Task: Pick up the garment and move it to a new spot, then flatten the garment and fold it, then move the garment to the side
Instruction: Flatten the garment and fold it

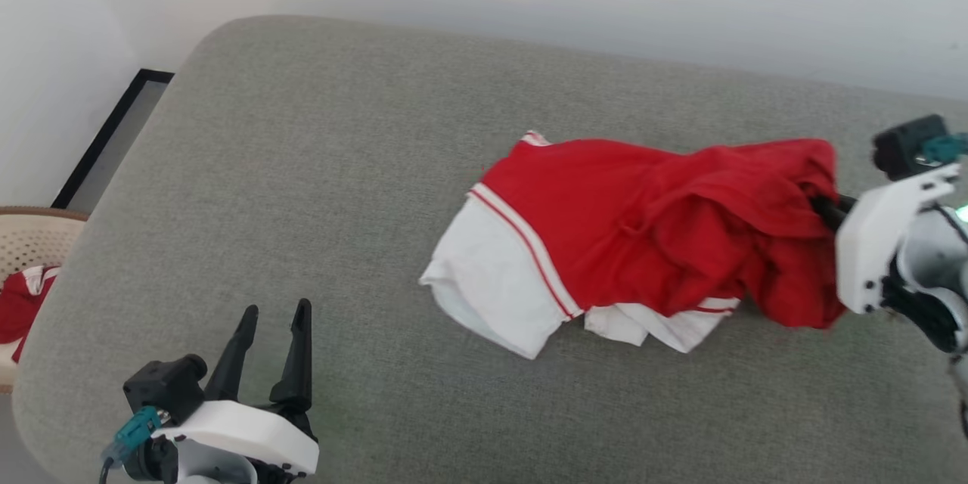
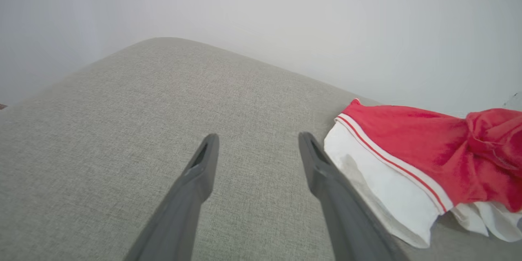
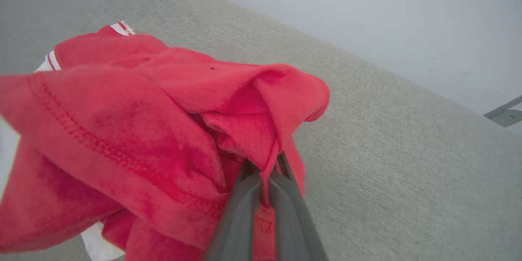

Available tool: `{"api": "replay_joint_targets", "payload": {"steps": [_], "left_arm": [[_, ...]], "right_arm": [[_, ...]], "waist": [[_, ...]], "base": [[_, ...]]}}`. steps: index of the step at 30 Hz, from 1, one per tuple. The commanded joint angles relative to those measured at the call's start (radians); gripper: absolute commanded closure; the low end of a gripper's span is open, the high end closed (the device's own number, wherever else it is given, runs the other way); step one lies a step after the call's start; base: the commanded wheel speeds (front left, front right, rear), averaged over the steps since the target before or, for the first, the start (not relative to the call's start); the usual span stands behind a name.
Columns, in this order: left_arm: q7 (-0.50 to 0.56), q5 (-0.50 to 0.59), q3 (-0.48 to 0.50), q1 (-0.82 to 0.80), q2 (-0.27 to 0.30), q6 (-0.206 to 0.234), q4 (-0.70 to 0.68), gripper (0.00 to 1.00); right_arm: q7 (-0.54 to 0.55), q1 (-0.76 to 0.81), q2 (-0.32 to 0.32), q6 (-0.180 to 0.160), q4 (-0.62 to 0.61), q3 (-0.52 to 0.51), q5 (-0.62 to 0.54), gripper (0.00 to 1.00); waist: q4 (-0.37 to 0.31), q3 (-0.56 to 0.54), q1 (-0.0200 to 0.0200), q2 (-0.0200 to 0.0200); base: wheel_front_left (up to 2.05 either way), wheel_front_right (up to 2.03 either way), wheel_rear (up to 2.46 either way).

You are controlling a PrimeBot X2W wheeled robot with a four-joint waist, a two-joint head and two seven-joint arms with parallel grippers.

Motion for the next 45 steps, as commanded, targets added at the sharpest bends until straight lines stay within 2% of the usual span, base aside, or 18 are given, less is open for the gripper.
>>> {"api": "replay_joint_targets", "payload": {"steps": [1, 8, 9, 10, 11, 12, 19, 24, 34, 38, 45], "left_arm": [[-0.005, 0.013, 0.008, 0.014, -0.004, -0.008, 0.0, 0.0], [-0.005, 0.037, 0.03, 0.019, -0.024, -0.028, 0.013, 0.0], [-0.005, 0.04, 0.032, 0.018, -0.027, -0.031, 0.016, 0.0], [-0.005, 0.044, 0.034, 0.018, -0.028, -0.033, 0.018, 0.0], [-0.005, 0.047, 0.037, 0.018, -0.03, -0.035, 0.021, 0.0], [-0.005, 0.048, 0.039, 0.018, -0.032, -0.036, 0.023, 0.0], [-0.005, 0.065, 0.056, 0.031, -0.04, -0.05, 0.034, 0.0], [-0.005, 0.07, 0.065, 0.038, -0.042, -0.055, 0.039, 0.0], [-0.005, 0.085, 0.091, 0.057, -0.049, -0.059, 0.033, 0.0], [-0.005, 0.096, 0.094, 0.051, -0.061, -0.061, 0.032, 0.0], [-0.005, 0.107, 0.085, 0.023, -0.083, -0.067, 0.041, 0.0]], "right_arm": [[0.007, 0.02, -0.007, 0.0, -0.008, -0.015, -0.003, 1.0], [0.018, 0.072, 0.002, 0.0, 0.031, -0.079, -0.025, 1.0], [0.021, 0.077, 0.002, 0.0, 0.039, -0.075, -0.03, 0.97], [0.021, 0.079, 0.007, 0.0, 0.047, -0.078, -0.027, 0.71], [0.014, 0.077, 0.012, 0.0, 0.054, -0.08, -0.027, 0.13], [0.01, 0.076, 0.015, 0.0, 0.059, -0.077, -0.029, 0.0], [-0.006, 0.067, 0.011, 0.0, 0.083, -0.059, -0.022, 0.0], [-0.029, 0.081, 0.003, 0.0, 0.049, -0.057, -0.025, 0.0], [-0.022, 0.123, 0.0, 0.0, -0.135, -0.028, -0.034, 0.0], [0.044, 0.135, 0.021, 0.0, -0.257, 0.025, -0.033, 0.0], [0.133, 0.098, 0.047, 0.0, -0.33, 0.119, -0.024, 0.0]], "waist": [[-0.005, -0.002, 0.0, 0.0], [-0.012, -0.005, 0.0, 0.0], [-0.011, -0.006, 0.0, 0.0], [-0.011, -0.006, 0.0, 0.0], [-0.012, -0.006, 0.0, 0.0], [-0.012, -0.006, 0.0, 0.0], [-0.019, -0.018, 0.0, 0.0], [-0.026, -0.03, 0.0, 0.0], [-0.031, -0.043, 0.0, 0.0], [-0.009, -0.036, 0.0, 0.0], [0.047, -0.017, 0.0, 0.0]], "base": [[0.0, 0.0, 0.0], [0.0, 0.0, 0.0], [0.0, 0.0, 0.0], [0.0, 0.0, 0.0], [0.0, 0.0, 0.0], [0.0, 0.0, 0.0], [0.0, 0.0, 0.0], [0.0, 0.0, 0.0], [0.0, 0.0, 0.0], [0.0, 0.0, 0.0], [0.0, 0.0, 0.0]]}}
